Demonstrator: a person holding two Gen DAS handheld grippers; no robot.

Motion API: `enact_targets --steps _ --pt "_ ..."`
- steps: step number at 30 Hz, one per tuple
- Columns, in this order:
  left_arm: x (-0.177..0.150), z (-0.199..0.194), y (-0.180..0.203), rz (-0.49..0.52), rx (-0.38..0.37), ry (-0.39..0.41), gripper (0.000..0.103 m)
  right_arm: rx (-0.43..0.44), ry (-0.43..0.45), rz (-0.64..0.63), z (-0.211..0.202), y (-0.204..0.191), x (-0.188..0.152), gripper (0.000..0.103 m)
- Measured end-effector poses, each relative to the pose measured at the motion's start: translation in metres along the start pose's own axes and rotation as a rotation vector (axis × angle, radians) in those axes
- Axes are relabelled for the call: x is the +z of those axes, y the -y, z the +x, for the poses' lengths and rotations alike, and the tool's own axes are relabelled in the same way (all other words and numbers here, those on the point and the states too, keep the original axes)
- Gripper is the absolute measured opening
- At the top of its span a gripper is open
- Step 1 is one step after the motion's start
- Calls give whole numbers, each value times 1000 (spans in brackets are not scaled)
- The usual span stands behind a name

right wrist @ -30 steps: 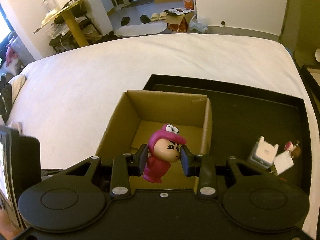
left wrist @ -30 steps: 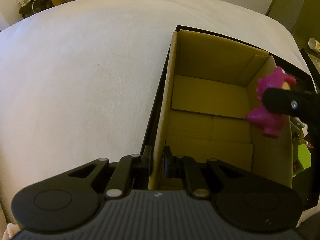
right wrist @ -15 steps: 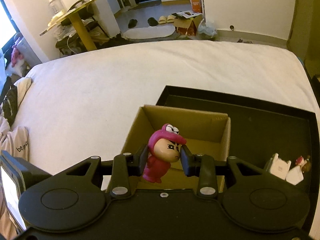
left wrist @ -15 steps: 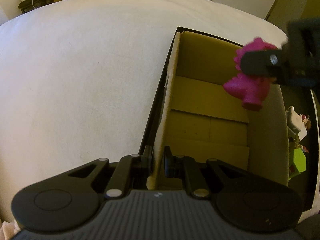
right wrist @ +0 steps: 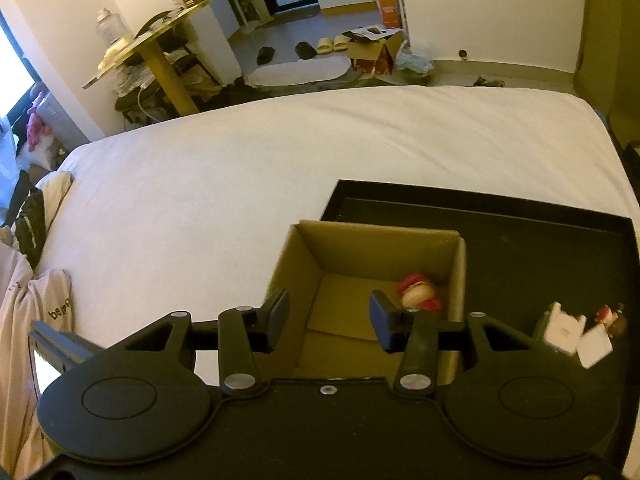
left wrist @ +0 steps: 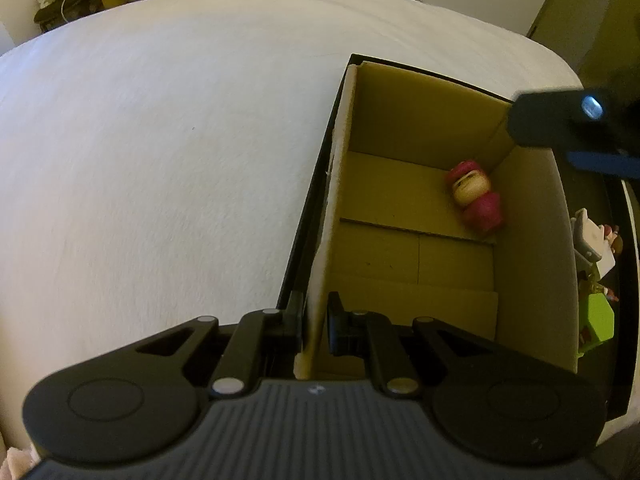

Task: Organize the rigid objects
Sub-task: 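Move the right gripper to the green hexagonal block and grasp it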

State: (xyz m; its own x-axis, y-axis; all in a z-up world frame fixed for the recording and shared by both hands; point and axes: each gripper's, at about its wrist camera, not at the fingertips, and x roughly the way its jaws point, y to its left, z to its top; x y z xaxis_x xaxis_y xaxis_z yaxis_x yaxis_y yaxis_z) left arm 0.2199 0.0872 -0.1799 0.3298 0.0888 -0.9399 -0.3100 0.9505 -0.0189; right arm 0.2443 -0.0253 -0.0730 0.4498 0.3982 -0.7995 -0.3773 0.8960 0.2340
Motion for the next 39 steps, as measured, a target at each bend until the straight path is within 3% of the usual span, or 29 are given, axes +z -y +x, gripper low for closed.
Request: enact_targets --steps 28,39 --pt "0 -1 20 120 -32 -19 10 -155 42 167 -59 100 -61 54" --pt "3 1 23 86 25 -22 12 -196 31 223 -64 133 -86 54"
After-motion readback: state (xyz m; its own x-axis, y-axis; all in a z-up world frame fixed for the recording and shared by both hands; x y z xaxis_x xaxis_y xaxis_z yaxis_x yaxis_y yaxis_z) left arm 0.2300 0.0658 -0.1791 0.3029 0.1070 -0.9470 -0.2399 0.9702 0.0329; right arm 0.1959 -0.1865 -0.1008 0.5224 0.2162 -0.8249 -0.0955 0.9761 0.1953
